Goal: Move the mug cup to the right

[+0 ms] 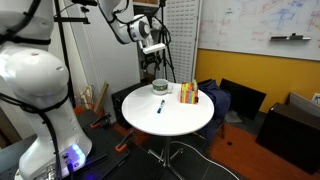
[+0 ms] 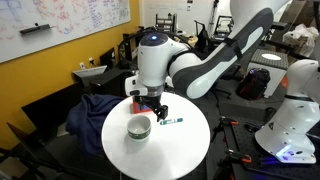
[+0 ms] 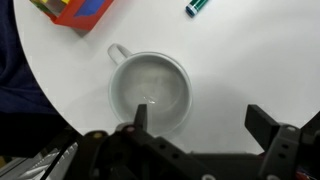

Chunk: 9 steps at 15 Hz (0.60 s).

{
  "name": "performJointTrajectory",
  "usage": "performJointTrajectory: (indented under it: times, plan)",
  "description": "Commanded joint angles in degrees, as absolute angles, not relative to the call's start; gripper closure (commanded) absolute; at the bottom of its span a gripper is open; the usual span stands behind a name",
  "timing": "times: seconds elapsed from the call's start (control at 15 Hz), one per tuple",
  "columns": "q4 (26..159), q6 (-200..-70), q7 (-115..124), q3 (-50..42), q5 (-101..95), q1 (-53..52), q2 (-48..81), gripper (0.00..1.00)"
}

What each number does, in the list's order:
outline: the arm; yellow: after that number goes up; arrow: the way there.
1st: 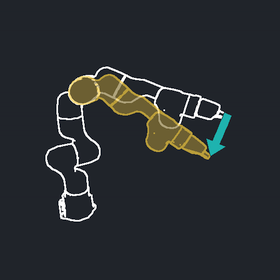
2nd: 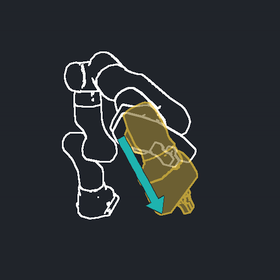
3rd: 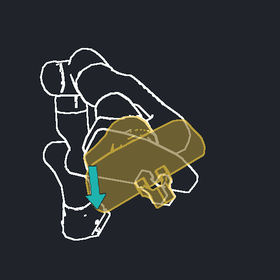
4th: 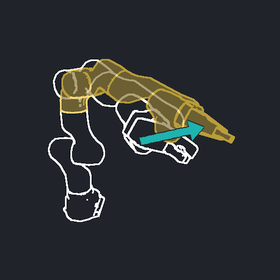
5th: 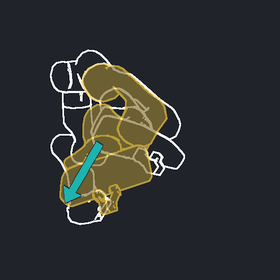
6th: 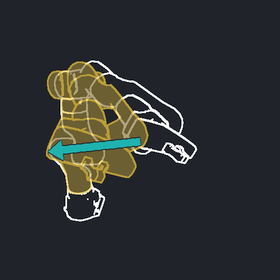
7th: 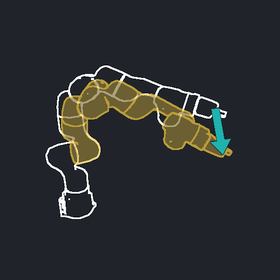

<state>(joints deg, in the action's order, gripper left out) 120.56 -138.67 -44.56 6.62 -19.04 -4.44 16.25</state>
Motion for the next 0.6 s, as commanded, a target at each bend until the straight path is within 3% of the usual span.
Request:
performJointTrajectory:
  times: [0.0, 0.53]
  plan:
    - [120.3, -138.5, -44.5, 6.8, -19.1, -4.3, 16.6, 0.0]
    - [117.5, -136.9, -47.2, 7.3, -17.5, -3.6, 19.3, 0.0]
